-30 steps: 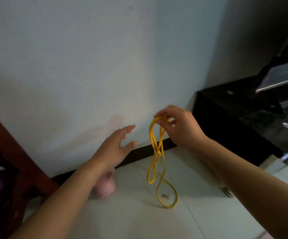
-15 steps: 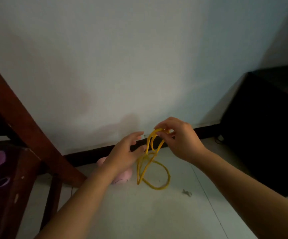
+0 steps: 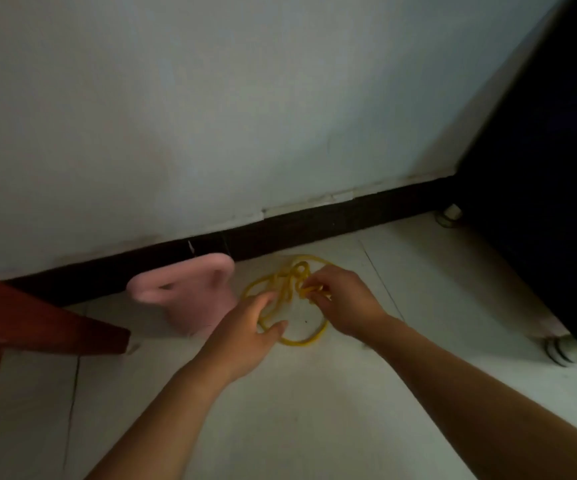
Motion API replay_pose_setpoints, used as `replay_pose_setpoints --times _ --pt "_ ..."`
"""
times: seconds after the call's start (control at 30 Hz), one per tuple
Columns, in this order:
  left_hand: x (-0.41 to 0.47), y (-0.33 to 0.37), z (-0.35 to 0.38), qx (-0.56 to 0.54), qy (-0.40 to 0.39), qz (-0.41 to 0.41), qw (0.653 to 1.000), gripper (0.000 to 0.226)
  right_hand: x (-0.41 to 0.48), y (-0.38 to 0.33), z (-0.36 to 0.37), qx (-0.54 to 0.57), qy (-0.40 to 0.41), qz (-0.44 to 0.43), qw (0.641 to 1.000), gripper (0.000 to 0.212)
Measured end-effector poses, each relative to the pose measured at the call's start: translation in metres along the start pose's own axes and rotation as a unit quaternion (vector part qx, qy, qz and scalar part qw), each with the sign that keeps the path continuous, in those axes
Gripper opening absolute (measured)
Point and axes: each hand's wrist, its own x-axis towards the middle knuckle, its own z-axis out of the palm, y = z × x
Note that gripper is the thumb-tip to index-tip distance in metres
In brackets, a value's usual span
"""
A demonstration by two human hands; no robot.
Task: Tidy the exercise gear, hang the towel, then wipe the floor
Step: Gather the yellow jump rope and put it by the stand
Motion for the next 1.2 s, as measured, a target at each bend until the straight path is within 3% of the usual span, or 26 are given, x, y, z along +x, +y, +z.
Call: replay_pose_setpoints --times 0.13,0.33,0.7,0.97,1.2 --pt "-0.003 -0.012 0.009 0.024 -0.004 -0.01 1.0 0.049 -0.006 0.015 0.018 0.02 -0.006 0.042 0.999 0.016" --pt "0.001 -0.01 0.004 0.025 0.034 -0.027 0.999 0.047 0.0 0.009 0.025 0.056 0.018 0.029 0.998 0.016" --pt "-0.001 0.003 0.012 0.032 0.005 -0.009 0.999 0.05 -0.021 0.022 0.016 0.05 0.008 0.072 0.996 0.038" --pt "-0.002 0.033 0.022 0.018 -0.005 0.03 0.999 0.049 -0.065 0.025 -0.022 0.006 0.003 0.046 0.999 0.038" --pt "0.0 0.08 0.054 0.016 -0.06 0.081 0.995 0.048 -0.125 0.042 -0.075 -0.018 0.039 0.08 0.996 0.039"
